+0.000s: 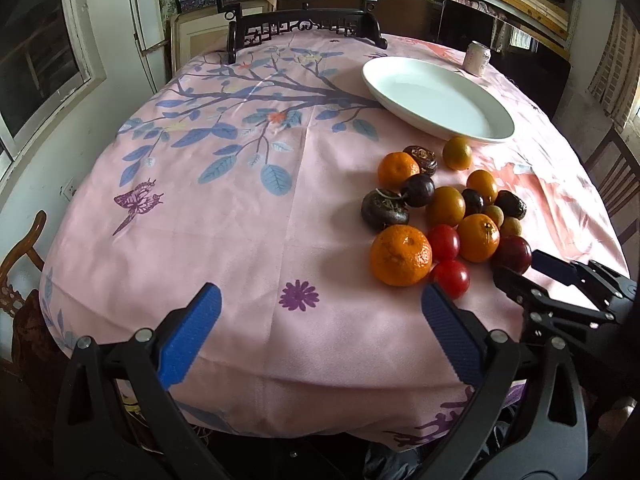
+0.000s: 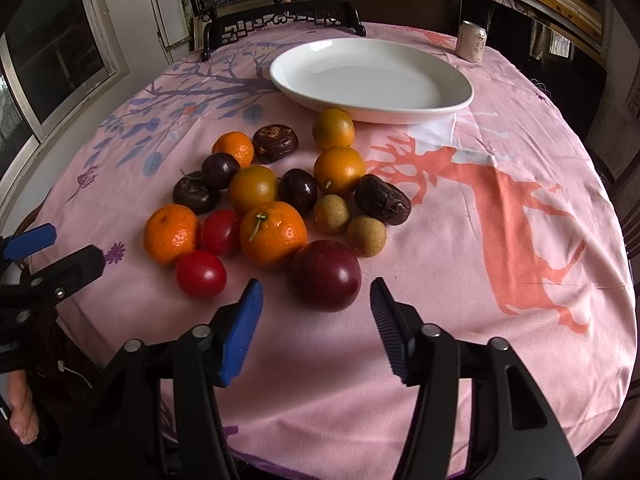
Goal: Organize fruits
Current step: 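Grasp the dark red plum with the right tool while the left tool grasps a tangerine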
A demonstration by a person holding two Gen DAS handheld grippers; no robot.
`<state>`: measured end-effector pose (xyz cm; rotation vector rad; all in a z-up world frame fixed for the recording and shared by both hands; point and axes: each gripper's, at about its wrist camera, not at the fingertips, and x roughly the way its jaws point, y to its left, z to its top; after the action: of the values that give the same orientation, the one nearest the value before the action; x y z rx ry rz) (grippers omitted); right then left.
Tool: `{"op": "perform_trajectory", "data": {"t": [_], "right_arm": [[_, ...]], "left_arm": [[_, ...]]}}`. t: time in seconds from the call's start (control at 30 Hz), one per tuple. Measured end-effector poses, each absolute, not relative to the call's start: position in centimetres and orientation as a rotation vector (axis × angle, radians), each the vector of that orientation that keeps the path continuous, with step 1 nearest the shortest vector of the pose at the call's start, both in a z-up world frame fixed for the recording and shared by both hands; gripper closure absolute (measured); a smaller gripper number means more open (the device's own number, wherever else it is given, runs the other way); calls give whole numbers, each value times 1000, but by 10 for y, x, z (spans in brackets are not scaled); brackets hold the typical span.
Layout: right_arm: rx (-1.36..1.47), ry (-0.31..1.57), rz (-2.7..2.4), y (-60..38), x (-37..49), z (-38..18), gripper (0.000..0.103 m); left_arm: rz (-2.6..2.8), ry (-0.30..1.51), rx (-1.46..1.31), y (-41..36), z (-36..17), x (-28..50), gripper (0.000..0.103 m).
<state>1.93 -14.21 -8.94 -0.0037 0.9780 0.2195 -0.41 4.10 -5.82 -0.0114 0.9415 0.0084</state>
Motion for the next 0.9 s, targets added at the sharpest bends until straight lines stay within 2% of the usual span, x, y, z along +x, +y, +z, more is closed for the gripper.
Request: {"op": "perform_trajectory", "data": {"t": [0.1,0.43,0.47,0.53,0.6,0.67,0.7,0.9], "right_arm": [[40,975,224,-150,28,-98,63],[110,987,185,-184,3,-94,63],[115,990,188,-185,3,-95,63],[119,993,194,-185,4,-96,63],[126,999,200,-185,4,-97,63],[134,1001,201,-187,5,-97,63],[136,1001,201,-186,6,-98,63],[134,993,205,-186,6,-97,63]], "left_arm": [[4,947,-13,39,-59,-2,2],[-36,1040,37,17,-98,26,4],[-47,1045,32,15,-101,29,9],[-48,1025,38,10,-102,34,11],[-82,1006,17,7,-99,36,23],[-123,994,7,0,-96,37,49],[-142,990,8,-3,-95,38,55],[-156,978,-21,-4,-93,38,58]]}}
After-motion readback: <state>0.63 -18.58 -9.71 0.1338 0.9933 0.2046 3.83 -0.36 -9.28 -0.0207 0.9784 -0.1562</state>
